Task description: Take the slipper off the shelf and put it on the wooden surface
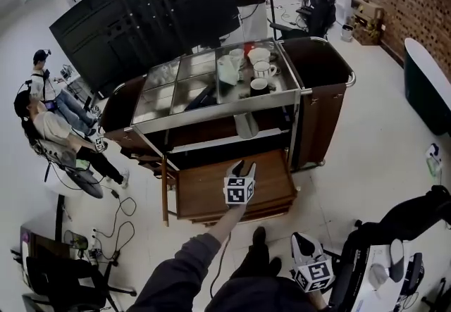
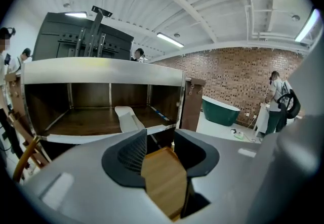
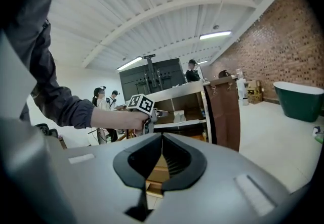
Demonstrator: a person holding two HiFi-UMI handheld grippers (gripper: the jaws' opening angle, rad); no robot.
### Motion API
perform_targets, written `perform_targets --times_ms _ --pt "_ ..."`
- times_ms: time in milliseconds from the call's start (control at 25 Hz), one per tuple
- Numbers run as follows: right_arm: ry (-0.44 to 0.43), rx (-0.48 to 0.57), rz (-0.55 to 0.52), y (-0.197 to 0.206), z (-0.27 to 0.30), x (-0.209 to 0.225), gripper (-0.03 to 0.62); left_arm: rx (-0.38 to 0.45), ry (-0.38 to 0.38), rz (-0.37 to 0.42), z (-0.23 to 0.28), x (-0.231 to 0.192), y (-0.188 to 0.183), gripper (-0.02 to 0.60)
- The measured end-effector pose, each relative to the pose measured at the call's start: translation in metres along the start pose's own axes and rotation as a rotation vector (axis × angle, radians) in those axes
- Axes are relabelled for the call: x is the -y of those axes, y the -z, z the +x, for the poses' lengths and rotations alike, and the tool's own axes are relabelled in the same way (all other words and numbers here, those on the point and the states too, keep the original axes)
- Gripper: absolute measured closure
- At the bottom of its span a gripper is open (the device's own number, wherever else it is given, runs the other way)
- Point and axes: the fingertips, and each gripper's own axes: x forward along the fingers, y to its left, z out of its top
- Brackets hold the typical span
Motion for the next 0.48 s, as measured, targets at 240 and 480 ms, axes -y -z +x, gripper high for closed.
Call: perform_targets --times_ms 240,480 --pt "0.11 -0.017 0.039 -0.012 0.017 0.052 0.595 -0.05 -0.053 0.005 0.101 -0.044 -0.018 0.4" --pt "0.139 -0.041 0.027 -0.029 0.061 0.078 0.595 -0.099 -0.107 0.004 0.191 -0.098 -0.028 0.4"
